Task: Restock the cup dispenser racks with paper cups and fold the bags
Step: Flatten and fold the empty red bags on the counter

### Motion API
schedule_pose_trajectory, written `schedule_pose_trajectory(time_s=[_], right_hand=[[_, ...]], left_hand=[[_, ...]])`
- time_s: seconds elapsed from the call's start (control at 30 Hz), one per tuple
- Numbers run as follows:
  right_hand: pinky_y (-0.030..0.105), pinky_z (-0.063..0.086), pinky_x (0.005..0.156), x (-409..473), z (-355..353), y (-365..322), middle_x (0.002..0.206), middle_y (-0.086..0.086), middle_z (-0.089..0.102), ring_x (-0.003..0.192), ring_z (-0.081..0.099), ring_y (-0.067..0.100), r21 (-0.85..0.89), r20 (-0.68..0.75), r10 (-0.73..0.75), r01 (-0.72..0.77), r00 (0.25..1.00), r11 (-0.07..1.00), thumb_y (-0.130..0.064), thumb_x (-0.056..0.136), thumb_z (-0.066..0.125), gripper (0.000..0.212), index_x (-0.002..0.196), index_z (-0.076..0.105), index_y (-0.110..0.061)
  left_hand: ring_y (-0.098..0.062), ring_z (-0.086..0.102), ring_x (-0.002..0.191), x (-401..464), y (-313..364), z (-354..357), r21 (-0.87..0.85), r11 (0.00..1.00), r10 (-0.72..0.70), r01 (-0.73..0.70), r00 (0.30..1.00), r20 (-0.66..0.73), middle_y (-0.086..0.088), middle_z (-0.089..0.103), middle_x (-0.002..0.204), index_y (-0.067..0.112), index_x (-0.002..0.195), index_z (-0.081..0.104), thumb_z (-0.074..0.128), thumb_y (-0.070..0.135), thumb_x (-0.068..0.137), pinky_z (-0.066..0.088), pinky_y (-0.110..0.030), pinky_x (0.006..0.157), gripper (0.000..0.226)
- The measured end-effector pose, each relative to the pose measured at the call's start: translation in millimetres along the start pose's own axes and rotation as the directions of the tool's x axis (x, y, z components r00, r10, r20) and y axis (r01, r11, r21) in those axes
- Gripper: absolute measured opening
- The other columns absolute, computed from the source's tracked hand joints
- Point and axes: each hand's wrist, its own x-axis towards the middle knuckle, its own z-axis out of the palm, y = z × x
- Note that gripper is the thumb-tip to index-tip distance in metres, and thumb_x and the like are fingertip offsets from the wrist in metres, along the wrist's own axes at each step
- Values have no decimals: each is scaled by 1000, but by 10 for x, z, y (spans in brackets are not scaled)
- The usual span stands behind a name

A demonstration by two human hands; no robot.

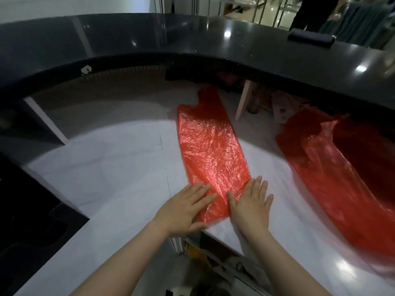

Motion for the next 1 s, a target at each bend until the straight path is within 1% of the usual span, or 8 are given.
schedule_pose_trajectory(time_s=[0.1,0.23,0.4,0.47,0.67,0.73,0.8,1.0], right_hand=[[45,-13,113,-100,-72,12,157,-7,-17,143,-22,18,80,-77,-203,209,976,975,-73,86,8,80,149,-14,-31],[45,-18,112,-162,-123,94,158,-15,-9,141,-24,9,-89,137,-468,481,873,872,-76,85,4,68,146,-3,-47],[41,-8,117,-290,-140,241,156,-17,-7,144,-9,8,-3,76,-362,363,929,932,-78,85,12,72,148,1,-44],[37,-5,117,-344,-150,289,155,-19,0,145,0,8,37,34,-360,359,932,933,-79,85,14,73,148,8,-45],[37,12,117,-374,-227,293,153,-17,12,141,10,7,78,100,-563,558,820,826,-88,61,45,96,144,19,-47],[38,30,112,-385,-187,304,145,-9,43,135,37,16,117,-34,-534,534,845,837,-56,74,70,65,133,53,-34],[32,37,103,-396,-155,303,128,-8,60,122,50,17,190,-171,-444,472,880,861,-28,84,68,30,114,70,-26],[24,34,89,-291,-113,342,115,-5,56,109,44,10,320,-39,-259,258,965,912,-33,95,51,30,98,74,-13]], left_hand=[[-14,-25,141,-72,-4,17,10,999,42,-43,995,92,6,-18,156,40,145,-17,24,82,78,-17,-37,114,88],[-19,-7,146,-78,-30,50,86,993,72,-79,994,79,1,-8,159,42,148,-4,50,57,87,-5,-35,117,83],[-15,6,145,-249,-95,70,5,1000,26,-26,1000,14,11,0,155,43,148,11,56,43,90,9,-32,118,73],[-9,17,143,-354,-119,49,-155,987,-60,53,997,-42,14,20,154,45,144,20,62,32,88,19,-28,116,72],[-6,51,121,-556,-119,-56,-649,709,-473,276,869,-148,10,58,129,46,117,59,63,15,89,35,-24,106,42],[5,56,106,-541,-83,-114,-697,654,-506,294,855,-114,20,63,116,51,106,62,58,21,93,42,-16,94,33],[15,57,89,-516,-49,-176,-728,610,-529,312,845,-80,29,65,99,52,96,65,57,29,93,40,-4,76,24],[-1,59,74,-508,-34,-133,-697,619,-595,362,795,-115,16,64,78,32,77,66,60,34,90,40,-11,62,15]])
